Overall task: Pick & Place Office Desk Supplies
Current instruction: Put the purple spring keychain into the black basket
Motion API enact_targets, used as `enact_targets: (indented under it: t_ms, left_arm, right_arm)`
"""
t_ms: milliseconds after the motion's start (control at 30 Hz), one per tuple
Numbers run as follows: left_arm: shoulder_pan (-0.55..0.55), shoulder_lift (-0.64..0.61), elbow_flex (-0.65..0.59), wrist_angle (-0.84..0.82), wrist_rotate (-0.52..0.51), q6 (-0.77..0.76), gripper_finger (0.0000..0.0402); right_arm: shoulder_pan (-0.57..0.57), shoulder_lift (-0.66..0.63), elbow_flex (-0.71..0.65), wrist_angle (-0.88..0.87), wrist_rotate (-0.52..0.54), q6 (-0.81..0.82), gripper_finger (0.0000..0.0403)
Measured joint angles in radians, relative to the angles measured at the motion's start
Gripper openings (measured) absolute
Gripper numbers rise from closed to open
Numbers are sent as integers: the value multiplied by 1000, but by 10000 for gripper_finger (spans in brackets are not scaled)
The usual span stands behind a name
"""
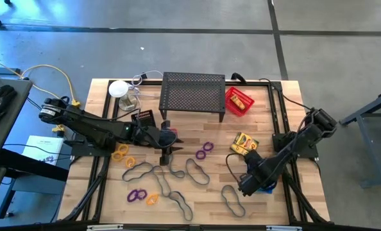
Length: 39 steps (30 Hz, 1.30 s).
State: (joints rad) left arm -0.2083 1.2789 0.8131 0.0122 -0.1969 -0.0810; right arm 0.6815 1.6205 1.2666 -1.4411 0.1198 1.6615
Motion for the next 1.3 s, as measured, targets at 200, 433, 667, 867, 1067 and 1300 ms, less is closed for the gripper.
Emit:
enact_targets:
  t_ms: [200, 433, 667, 867, 1067, 1300]
  left_arm:
    - [-37, 0, 0, 2, 30, -3, 113]
    - [-92, 0, 0, -91, 30, -154, 113]
    - [-169, 0, 0, -178, 29, -266, 113]
    - [-228, 0, 0, -177, 29, -253, 113]
    - [-256, 0, 0, -177, 28, -221, 113]
    - [-266, 0, 0, -177, 28, -152, 113]
  right_arm:
    - [-18, -6, 25, 159, 397, -324, 156]
    - [-156, 5, -3, 325, 541, -633, 155]
    - [-294, 6, -161, 738, 439, -1020, 155]
    - [-398, 6, -257, 890, 366, -1204, 155]
    - [-477, 6, -403, 1180, 194, -1478, 155]
    - [-510, 6, -442, 1270, 133, -1561, 155]
